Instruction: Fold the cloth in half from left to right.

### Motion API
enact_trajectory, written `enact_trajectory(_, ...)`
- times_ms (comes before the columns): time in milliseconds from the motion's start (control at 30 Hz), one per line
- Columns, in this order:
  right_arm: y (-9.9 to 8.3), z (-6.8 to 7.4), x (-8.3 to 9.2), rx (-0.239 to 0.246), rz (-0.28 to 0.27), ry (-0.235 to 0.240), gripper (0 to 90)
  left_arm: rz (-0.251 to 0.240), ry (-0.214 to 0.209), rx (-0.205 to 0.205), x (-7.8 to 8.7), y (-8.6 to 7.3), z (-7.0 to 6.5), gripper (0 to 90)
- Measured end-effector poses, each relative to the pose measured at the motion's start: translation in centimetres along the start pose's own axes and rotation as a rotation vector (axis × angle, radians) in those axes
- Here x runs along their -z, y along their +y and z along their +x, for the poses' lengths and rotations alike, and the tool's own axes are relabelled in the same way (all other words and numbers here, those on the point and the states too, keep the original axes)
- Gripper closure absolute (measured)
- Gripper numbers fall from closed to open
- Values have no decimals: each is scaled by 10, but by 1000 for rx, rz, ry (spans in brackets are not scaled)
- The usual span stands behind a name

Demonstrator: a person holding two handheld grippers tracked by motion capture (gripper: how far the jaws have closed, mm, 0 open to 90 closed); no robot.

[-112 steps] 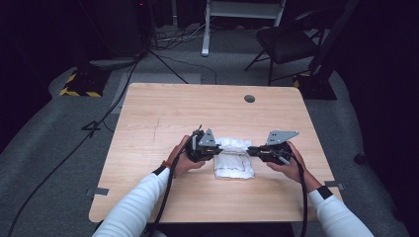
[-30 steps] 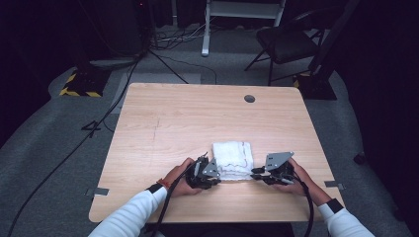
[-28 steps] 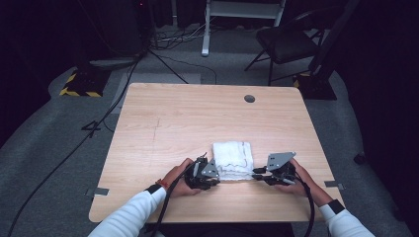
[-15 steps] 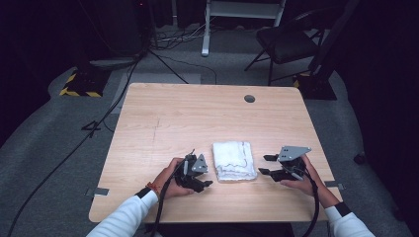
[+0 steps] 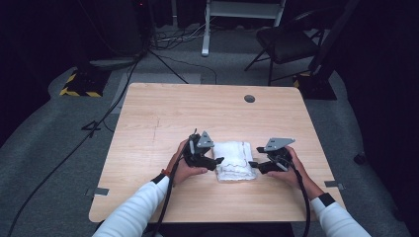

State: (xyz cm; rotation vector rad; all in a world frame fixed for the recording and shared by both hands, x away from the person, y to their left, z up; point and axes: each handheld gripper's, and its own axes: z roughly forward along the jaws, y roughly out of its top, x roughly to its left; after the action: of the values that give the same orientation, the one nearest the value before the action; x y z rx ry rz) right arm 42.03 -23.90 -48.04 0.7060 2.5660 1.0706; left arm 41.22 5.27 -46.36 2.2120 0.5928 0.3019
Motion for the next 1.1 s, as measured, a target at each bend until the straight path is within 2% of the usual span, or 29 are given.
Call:
enact_trajectory(67,-1,3,-3,10,7,15,320,36,-32,-20,-9,0,-5,230)
enact_trajectory(167,-1,5,-3,19,8,29,322,81,-28,-63,-17,-3,-13,211)
enact_trajectory(267,-2,10,-3,35,16,43,333,90,-31,-65,-18,-6,-15,209)
enact_trajectory(367,-3,14,-5,49,26,49,343,117,-16,-88,-19,-9,-19,209)
enact_trajectory(433,-3,15,-6,44,27,59,343,120,-2,-112,-19,-13,-22,210)
enact_trajectory(533,-4,17,-9,30,23,76,342,128,1,-107,-16,-15,-21,213)
enact_trajectory(567,-3,17,-10,27,22,77,335,131,-3,-108,-16,-16,-20,213)
enact_trajectory(633,-3,17,-11,12,24,81,331,129,-20,-80,-17,-18,-16,208)
enact_trajectory(700,-2,18,-14,2,20,79,315,124,-25,-72,-18,-19,-13,197)
enact_trajectory(767,-1,18,-16,-11,20,76,306,130,-26,-89,-18,-19,-10,184)
enact_trajectory(833,1,18,-19,-20,14,72,292,124,-23,-119,-17,-20,-5,159)
enact_trajectory(867,2,19,-21,-24,10,73,288,111,-26,-122,-17,-22,-1,154)
enact_trajectory(967,7,21,-28,-17,-3,67,287,109,-43,-94,-15,-26,12,143)
enact_trajectory(1100,16,19,-37,-42,8,82,273,110,-55,-78,-14,-29,24,132)
